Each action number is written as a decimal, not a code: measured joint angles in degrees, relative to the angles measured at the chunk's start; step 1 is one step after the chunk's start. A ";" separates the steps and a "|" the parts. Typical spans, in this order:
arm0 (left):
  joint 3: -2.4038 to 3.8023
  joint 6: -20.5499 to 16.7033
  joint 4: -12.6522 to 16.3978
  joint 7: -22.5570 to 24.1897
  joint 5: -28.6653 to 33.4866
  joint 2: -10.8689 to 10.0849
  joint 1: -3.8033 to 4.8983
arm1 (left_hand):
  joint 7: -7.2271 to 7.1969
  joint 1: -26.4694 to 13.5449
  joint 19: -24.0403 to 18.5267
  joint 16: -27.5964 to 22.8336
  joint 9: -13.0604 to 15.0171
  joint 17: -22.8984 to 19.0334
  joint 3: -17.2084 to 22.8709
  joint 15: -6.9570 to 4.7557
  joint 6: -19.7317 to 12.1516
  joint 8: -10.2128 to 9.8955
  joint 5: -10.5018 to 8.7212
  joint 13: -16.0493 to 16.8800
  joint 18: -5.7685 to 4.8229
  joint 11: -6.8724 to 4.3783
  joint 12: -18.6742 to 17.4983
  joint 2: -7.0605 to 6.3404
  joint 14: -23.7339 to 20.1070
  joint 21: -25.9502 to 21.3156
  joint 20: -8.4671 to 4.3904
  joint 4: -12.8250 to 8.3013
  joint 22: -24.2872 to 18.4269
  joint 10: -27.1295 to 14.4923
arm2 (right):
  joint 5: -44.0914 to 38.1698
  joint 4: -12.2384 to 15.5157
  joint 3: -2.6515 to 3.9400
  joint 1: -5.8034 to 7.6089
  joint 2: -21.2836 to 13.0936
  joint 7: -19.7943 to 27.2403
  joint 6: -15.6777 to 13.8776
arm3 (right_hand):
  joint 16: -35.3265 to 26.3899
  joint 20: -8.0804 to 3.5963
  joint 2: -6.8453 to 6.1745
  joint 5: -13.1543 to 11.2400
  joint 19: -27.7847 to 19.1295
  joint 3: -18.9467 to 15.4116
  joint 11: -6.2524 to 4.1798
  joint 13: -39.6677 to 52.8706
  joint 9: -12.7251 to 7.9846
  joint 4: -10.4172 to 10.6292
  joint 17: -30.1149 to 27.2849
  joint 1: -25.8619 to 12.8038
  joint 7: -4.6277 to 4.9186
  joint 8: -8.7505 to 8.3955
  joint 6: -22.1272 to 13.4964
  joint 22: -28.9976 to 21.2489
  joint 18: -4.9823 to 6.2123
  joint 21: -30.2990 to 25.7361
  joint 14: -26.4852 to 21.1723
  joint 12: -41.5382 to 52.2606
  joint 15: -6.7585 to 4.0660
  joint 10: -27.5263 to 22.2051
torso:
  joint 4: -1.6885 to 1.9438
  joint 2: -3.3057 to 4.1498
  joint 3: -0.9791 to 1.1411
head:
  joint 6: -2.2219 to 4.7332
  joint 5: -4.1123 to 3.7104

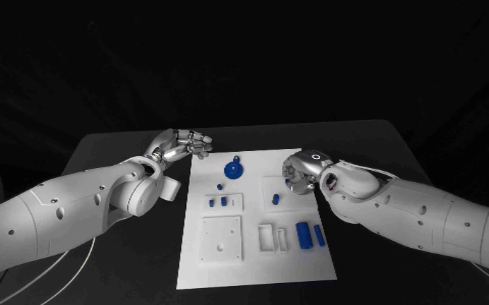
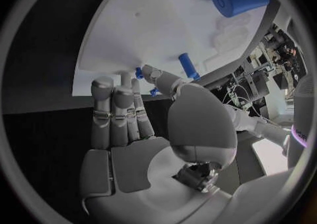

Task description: Assemble the parts on the task board

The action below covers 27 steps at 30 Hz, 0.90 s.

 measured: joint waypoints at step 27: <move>0.00 1.12 -0.19 -0.11 2.01 0.06 0.00 | 0.21 0.00 0.64 -0.65 -0.01 0.91 -0.16 -0.31 -0.19 0.00 0.00 -0.22 0.84 0.20 -0.44 0.00 1.13 0.00 0.19 -0.16 0.36 -0.20 | -5.71 -0.26 -0.80 -0.15 1.59 -2.93 -0.32 | -0.01 -0.21 1.68 -2.36 -0.23 5.12 -0.57 3.92 0.56 -3.11 0.00 1.68 -2.12 1.78 5.21 0.97 -0.02 0.02 0.20 1.66 -1.27 1.41 | 0.00 -0.02 -0.03 | -0.59 -0.25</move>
